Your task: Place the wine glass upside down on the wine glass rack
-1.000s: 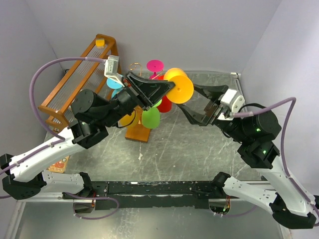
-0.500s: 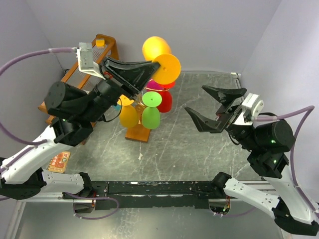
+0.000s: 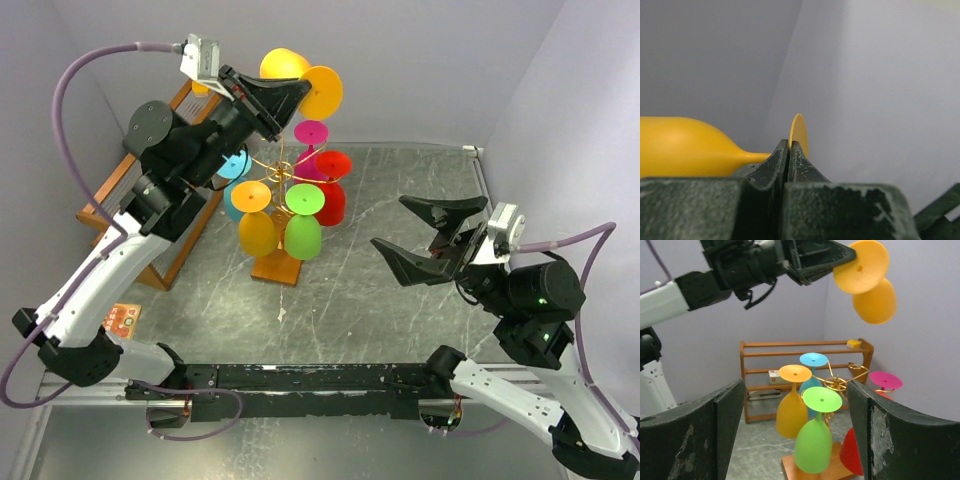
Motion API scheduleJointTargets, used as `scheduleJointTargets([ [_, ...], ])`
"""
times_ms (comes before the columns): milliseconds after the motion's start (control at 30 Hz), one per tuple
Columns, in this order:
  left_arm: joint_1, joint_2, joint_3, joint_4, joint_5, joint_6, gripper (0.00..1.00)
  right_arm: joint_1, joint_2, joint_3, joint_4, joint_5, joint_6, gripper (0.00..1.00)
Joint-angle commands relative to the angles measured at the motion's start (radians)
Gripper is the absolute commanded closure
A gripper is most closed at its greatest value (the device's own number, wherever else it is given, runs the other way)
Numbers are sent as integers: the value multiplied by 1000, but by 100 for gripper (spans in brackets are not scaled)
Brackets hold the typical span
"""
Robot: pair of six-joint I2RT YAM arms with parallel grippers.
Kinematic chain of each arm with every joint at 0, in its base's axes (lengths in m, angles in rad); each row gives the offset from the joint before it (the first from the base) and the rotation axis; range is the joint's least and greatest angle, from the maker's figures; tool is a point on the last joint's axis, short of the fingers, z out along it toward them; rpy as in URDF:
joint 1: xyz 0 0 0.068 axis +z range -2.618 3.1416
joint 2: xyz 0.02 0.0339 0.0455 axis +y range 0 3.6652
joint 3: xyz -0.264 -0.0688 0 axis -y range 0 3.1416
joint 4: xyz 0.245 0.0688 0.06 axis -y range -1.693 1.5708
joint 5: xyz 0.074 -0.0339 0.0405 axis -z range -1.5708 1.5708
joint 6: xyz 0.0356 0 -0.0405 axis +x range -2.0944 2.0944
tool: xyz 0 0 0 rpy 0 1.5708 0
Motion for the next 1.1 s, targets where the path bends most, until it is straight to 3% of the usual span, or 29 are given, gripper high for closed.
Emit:
scheduleJointTargets([
  [0, 94, 22, 42, 13, 122, -101, 93, 2, -50, -48, 58, -14, 76, 18],
  [300, 236, 49, 16, 16, 105, -223, 93, 2, -59, -94, 82, -43, 122, 18],
  [767, 490, 50, -148, 36, 188, -496, 93, 2, -10, -106, 78, -8, 177, 19],
  [1067, 556, 82, -202, 29, 209, -600, 93, 2, 16, -112, 80, 12, 211, 20],
])
